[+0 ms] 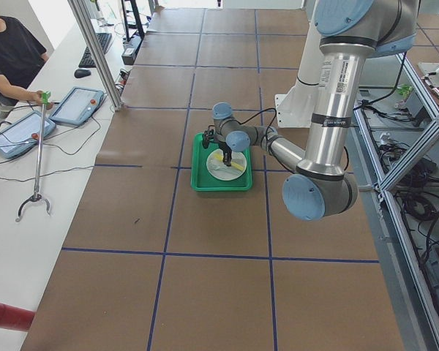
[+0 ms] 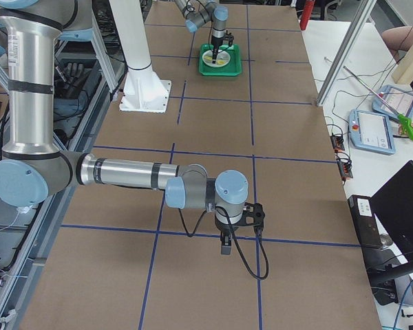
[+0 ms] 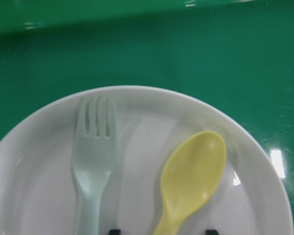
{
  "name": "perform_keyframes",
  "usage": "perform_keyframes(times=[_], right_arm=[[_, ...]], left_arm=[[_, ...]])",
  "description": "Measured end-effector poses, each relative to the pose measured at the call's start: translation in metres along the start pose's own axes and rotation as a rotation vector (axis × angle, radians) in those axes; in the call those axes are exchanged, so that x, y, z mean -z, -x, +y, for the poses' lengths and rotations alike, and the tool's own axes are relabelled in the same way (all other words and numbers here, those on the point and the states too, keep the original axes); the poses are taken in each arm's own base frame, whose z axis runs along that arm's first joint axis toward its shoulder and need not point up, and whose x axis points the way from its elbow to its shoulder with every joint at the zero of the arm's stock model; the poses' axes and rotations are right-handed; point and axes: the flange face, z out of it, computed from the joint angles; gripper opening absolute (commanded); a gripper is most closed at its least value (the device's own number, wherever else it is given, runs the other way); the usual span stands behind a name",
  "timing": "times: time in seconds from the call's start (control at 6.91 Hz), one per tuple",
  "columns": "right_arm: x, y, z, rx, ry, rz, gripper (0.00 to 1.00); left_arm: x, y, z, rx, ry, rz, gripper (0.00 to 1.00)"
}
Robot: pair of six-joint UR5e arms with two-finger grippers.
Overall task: Place spoon
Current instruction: 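Lift the yellow spoon off the plate with the left gripper, then carry the spoon beside the plate and lower it onto the tray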
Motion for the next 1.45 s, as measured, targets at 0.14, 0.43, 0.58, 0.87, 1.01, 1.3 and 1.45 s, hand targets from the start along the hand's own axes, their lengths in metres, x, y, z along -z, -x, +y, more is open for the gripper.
perform_keyframes(times=[0.14,0.43,0.58,0.87,1.01,1.3,1.45], right_arm=[[0.0,0.0,0.0,0.0,0.0,0.0,1.0],[0.0,0.0,0.0,-0.001,0.001,0.001,1.0],[0.0,0.0,0.0,-0.001,0.001,0.0,1.0],[0.0,0.0,0.0,-0.001,0.001,0.0,1.0],[0.0,0.0,0.0,0.0,0.0,0.0,1.0],[0.0,0.0,0.0,0.0,-0.001,0.0,1.0],[0.0,0.0,0.0,0.0,-0.001,0.001,1.0]], left_arm=[[0.0,0.001,0.0,0.038,0.0,0.0,0.0],[0.0,0.003,0.0,0.166,0.0,-0.004,0.0],[0.002,0.002,0.001,0.223,-0.001,-0.002,0.0],[0.019,-0.005,0.002,0.241,-0.018,0.026,0.0],[0.039,-0.011,0.0,0.236,-0.042,0.055,0.0],[0.067,-0.024,-0.014,0.234,-0.087,0.097,0.0],[0.068,-0.039,-0.025,0.234,-0.095,0.108,0.0]])
